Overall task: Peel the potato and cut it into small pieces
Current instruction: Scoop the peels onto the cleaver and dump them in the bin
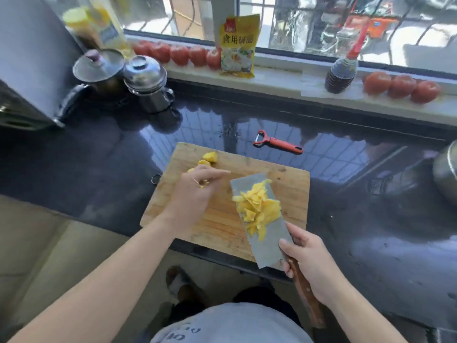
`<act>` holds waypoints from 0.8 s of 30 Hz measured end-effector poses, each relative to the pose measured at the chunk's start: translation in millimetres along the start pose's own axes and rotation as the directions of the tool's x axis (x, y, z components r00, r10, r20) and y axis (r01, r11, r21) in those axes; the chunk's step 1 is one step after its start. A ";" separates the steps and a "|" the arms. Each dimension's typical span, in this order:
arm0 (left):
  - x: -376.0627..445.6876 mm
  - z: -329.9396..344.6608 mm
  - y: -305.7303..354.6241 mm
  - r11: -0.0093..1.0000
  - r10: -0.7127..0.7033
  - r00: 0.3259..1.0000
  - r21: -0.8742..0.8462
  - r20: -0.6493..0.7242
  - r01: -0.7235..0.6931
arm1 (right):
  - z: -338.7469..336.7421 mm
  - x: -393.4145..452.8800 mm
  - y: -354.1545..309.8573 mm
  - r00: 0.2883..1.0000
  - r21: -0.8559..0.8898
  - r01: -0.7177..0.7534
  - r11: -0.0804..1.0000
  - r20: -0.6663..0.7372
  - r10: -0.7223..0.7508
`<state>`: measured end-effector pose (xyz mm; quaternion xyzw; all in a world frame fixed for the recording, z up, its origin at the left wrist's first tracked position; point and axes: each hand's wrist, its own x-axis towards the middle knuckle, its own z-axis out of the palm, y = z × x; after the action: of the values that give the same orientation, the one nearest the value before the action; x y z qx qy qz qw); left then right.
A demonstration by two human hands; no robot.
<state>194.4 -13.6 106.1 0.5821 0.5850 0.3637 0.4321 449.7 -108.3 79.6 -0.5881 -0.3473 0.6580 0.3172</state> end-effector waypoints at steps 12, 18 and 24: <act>-172.6 -243.8 -126.6 0.990 -0.034 0.731 0.075 -0.682 0.116 | 260.4 46.2 -41.2 0.919 -0.308 0.120 0.944 0.393 0.011; -260.3 -349.6 -199.8 0.893 0.093 0.696 0.368 -0.712 0.258 | 455.0 62.1 -28.6 0.792 -0.384 0.202 0.901 0.605 0.080; -318.2 -440.2 -247.1 0.848 0.066 0.505 0.315 -0.861 0.427 | 627.7 72.4 -2.5 0.609 -0.468 0.285 0.836 0.762 0.219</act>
<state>-321.4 -310.5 62.2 0.3522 0.8507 0.3888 -0.0337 -182.1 -99.8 83.6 -0.2932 -0.6346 0.7141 -0.0389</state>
